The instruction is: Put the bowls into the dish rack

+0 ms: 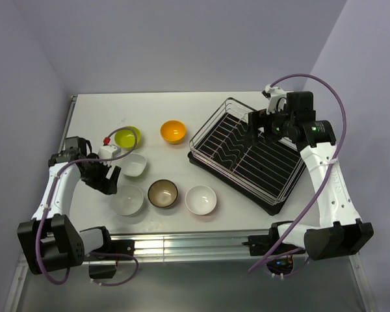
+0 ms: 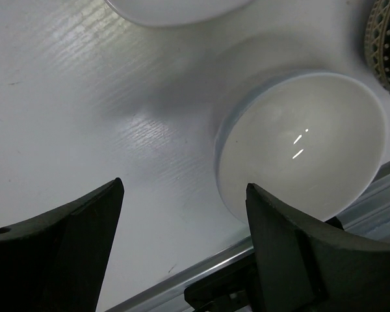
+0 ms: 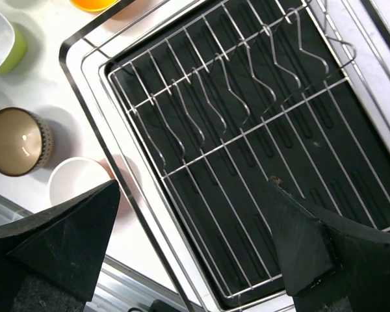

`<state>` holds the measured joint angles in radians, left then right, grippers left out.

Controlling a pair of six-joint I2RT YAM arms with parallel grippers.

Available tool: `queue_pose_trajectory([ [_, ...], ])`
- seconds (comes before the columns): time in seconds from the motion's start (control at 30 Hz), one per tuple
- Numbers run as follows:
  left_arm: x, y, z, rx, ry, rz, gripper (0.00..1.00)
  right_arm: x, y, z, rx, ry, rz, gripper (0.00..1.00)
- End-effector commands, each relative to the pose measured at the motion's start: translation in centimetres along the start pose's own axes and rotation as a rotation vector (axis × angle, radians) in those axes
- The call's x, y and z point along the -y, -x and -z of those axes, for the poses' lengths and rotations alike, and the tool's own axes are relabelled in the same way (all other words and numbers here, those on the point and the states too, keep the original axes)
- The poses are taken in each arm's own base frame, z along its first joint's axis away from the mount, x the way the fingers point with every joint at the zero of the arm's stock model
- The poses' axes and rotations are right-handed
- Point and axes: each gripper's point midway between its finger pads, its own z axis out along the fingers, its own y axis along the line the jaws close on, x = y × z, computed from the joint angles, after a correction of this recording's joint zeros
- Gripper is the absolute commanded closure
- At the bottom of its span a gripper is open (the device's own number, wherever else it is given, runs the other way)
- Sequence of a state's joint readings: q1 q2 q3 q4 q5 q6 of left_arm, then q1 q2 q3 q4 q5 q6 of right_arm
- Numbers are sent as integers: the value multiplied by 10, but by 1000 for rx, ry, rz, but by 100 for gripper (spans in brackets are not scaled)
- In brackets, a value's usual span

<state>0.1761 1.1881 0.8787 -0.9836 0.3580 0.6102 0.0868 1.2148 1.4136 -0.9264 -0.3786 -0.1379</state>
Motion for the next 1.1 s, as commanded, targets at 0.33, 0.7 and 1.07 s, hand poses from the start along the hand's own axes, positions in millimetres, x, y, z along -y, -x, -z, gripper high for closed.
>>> queue_pose_trajectory([
  [0.33, -11, -14, -38, -54, -2, -3, 41, -9, 2, -9, 2, 36, -5, 0],
  [0.7, 7, -16, -54, -49, -76, 23, 48, -8, -1, -15, -8, 41, -15, 0],
  [1.07, 9, -7, -57, -36, -109, 50, 78, -9, 3, -17, -1, 45, -33, 0],
])
